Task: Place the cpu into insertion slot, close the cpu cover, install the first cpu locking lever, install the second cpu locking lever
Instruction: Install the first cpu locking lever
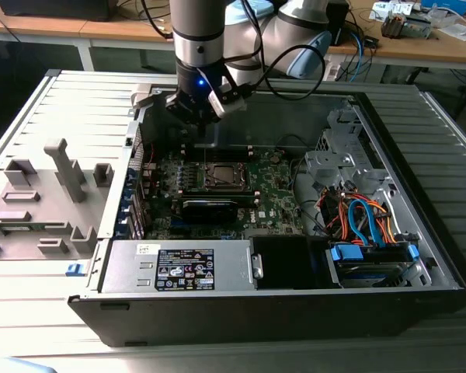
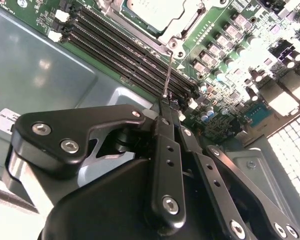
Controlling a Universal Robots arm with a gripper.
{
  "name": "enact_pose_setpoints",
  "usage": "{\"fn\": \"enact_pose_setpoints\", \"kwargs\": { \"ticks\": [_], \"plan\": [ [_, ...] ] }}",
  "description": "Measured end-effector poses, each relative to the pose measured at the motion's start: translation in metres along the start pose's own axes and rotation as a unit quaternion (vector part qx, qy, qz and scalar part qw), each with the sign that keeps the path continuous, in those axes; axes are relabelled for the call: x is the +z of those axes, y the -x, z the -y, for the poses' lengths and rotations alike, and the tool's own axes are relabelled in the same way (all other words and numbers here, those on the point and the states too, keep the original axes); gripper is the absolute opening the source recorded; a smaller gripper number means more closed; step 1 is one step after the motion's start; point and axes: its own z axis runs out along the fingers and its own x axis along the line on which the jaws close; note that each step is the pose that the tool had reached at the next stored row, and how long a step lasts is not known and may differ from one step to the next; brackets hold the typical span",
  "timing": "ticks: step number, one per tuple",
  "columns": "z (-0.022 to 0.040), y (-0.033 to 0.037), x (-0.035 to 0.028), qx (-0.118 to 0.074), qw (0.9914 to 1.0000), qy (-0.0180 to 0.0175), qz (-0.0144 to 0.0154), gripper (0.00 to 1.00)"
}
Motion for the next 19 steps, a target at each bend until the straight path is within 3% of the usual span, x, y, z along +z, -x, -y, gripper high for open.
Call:
{"fn": "enact_pose_setpoints", "kwargs": {
  "ticks": [8,19],
  "plan": [
    [0.0005,0.0067,0.0004,0.0,1.0,-0.0004,0.0,0.11],
    [0.0009,0.0076,0.0032,0.0,1.0,-0.0005,0.0,0.11]
  ]
}}
